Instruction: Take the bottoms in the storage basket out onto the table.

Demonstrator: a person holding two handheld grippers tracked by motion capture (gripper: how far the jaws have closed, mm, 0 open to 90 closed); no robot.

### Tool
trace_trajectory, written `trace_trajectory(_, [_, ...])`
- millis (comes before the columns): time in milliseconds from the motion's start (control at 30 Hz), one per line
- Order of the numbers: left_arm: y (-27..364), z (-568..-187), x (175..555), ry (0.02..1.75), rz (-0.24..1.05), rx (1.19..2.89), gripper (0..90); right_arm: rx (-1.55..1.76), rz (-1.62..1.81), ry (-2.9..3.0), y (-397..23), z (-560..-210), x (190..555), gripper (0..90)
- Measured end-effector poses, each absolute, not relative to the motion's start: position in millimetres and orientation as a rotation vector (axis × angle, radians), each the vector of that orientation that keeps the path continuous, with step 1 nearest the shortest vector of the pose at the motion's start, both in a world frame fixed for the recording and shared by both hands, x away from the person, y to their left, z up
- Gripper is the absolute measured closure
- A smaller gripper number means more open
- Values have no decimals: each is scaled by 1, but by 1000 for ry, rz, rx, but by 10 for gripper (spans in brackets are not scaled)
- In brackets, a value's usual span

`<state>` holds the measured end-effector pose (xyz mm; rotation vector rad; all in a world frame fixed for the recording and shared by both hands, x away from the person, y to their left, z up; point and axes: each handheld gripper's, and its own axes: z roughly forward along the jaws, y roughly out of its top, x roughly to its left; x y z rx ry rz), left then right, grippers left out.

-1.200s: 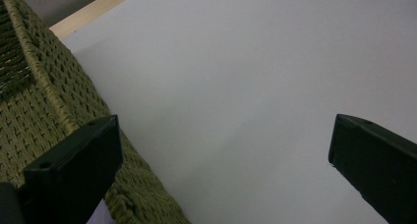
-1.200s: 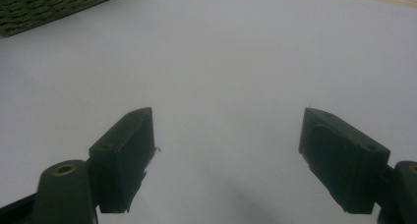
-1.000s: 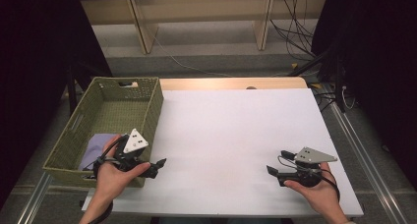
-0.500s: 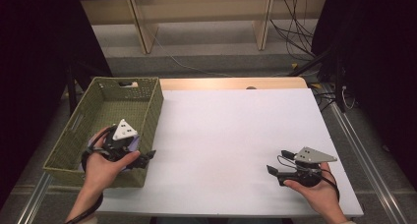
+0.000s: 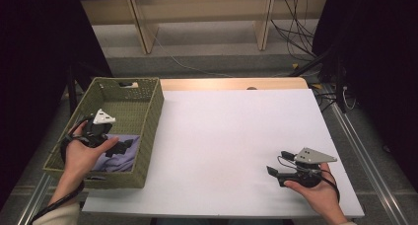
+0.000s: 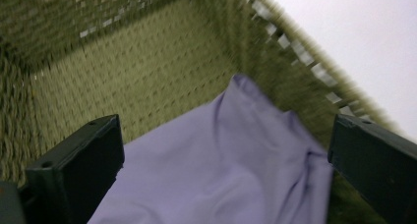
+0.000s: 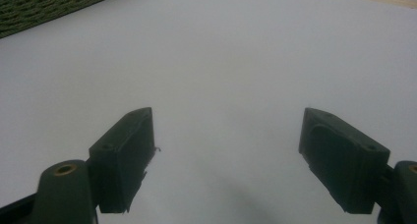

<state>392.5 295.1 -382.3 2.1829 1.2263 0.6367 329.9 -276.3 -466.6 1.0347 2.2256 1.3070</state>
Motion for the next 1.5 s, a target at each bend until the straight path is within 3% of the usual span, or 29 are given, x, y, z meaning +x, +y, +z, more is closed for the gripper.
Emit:
trace_trajectory(667, [294,-414,450,1427,527,2269,0,1038,1309,2224,-277,-466,330,222])
trace_trajectory(1200, [294,-461,463,1582,344,2384,13,1041,1304,2228,-276,-467,330,222])
trace_trajectory(1500, [299,-472,467,1678,278,2349,0,1039,1298,2232,-276,-467,329,223])
